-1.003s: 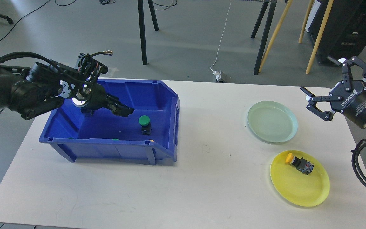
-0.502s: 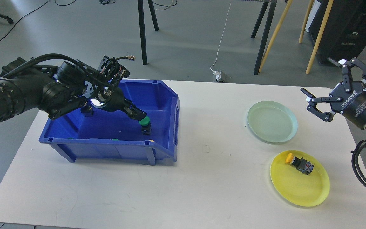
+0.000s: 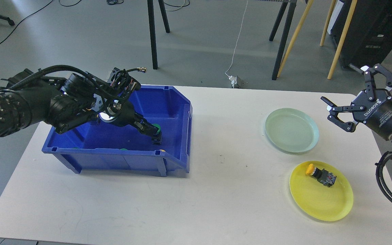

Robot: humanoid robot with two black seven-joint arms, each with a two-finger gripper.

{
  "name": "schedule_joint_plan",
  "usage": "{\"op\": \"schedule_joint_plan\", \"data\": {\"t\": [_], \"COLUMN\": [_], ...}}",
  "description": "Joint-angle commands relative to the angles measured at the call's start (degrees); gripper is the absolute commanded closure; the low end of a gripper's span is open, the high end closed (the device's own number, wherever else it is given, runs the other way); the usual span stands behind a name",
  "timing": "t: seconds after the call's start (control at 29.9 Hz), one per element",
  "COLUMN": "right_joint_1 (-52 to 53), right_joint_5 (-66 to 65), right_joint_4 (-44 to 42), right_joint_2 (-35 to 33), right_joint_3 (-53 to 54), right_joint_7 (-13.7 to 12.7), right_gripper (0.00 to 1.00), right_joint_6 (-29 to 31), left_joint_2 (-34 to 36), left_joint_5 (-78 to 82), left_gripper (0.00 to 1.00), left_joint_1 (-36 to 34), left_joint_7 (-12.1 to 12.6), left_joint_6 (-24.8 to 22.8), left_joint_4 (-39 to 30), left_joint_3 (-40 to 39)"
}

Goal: Pass button and place on color plate
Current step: 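Lower the left gripper and close it on the green button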

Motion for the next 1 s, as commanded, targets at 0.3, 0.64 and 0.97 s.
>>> {"op": "schedule_joint_plan", "data": {"t": [0.3, 0.64, 0.97], "right_joint_1": [-0.03, -0.21, -0.56], "right_joint_5": [-0.08, -0.08, -0.08], "right_joint_4": [-0.44, -0.44, -0.44], "right_joint_2": [0.0, 0.0, 0.0], "right_joint_3": [-0.18, -0.26, -0.35], "right_joint_7": [0.0, 0.0, 0.0], "right_gripper": [0.02, 0.02, 0.02], "right_joint_6": [0.96, 1.14, 1.14], "left_joint_2": [-1.21, -1.12, -1.12], "left_joint_5": [0.0, -0.52, -0.61], "left_gripper": [0.21, 0.22, 0.25], "left_joint_1": [3.48, 4.27, 4.54], "left_joint_7": [-0.01, -0.01, -0.01], "left_joint_6": [0.0, -0.09, 0.09], "left_joint_4": [4.96, 4.96, 4.7], "left_joint_3": [-0.08, -0.78, -1.04]}}
